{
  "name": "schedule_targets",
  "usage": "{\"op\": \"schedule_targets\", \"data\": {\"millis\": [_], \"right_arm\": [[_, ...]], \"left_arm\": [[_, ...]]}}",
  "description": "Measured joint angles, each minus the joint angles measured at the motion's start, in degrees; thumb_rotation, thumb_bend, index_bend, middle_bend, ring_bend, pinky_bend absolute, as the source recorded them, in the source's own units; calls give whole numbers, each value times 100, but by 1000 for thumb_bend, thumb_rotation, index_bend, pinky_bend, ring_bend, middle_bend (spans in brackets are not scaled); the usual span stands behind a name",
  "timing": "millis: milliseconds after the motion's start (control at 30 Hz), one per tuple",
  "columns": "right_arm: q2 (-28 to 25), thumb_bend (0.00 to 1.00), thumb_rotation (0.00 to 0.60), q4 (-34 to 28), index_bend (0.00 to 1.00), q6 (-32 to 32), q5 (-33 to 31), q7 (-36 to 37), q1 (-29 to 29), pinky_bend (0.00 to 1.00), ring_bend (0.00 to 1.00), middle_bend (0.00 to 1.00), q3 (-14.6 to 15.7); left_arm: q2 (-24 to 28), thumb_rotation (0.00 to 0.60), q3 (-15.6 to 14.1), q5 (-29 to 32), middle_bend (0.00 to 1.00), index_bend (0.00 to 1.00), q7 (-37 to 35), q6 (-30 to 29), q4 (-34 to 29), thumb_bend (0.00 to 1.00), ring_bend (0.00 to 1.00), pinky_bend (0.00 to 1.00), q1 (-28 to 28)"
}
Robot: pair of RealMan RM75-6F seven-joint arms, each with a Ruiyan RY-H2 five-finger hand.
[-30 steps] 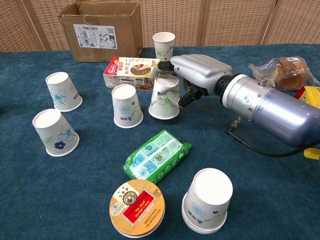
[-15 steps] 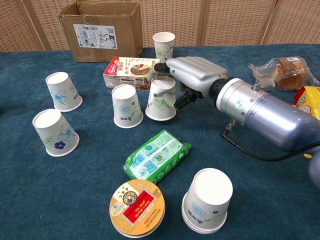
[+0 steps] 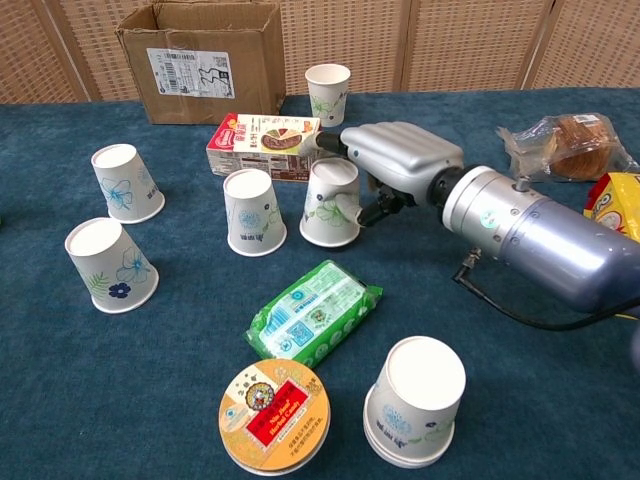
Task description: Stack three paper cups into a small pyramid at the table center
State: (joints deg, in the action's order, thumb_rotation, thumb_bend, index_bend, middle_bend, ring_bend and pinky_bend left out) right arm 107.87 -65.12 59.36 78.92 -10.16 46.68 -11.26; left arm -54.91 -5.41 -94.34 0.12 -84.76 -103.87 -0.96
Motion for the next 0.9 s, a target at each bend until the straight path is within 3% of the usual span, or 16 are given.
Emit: {"op": "schedule_targets", "data": {"millis": [233,567,733,900], "right_arm": [[-28,573,600,-23,76,-17,-13,3,-14,463,245,104,-9],[-235,553,600,-378,48,67,67,189,-98,453,205,85,8],[-530,480,600,-659,49,355,274,406,-272,336,184,85,106],[-863,477,600,-860,54,619,444,906,-509,132,114,87,226]], "left_arm": [[-2,600,-2,-5,0,0,7,4,-1,370,0,0,-2],[16,600,4,5,0,0,-32,-8,-2,370,0,0,0],[45,600,10,7,0,0,-97,-40,-2,371,0,0,9],[74,600,12,-11,0,0,-168,-62,-1,370,0,0,9]]}}
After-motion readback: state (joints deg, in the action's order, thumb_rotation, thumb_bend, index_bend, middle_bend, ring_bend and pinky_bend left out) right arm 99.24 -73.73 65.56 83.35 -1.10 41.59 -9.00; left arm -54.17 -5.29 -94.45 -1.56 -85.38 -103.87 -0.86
